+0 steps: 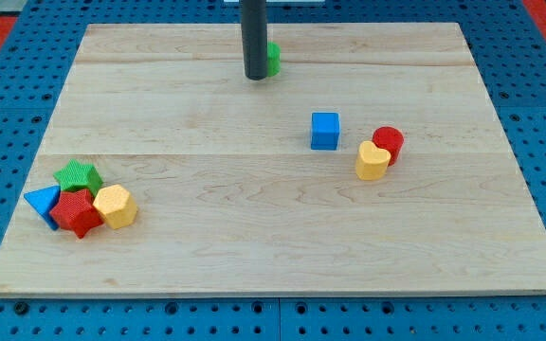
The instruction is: Move your arm to the red circle
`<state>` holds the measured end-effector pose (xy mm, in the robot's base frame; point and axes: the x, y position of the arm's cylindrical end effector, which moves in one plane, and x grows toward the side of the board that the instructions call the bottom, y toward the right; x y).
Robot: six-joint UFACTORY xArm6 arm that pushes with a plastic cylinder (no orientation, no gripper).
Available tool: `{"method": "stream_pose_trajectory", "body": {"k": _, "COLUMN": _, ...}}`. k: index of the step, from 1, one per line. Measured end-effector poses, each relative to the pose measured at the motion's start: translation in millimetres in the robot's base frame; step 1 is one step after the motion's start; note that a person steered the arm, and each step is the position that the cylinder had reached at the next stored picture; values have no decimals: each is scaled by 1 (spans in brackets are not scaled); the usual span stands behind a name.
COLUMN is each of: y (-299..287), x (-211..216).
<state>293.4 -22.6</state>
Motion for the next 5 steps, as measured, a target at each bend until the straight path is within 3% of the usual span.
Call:
{"method": "stream_pose_trajectory", "body": {"k": 3, "y": 41, "x": -29}}
{"method": "stream_pose_trajectory", "body": {"k": 5, "y": 185, "x": 26}}
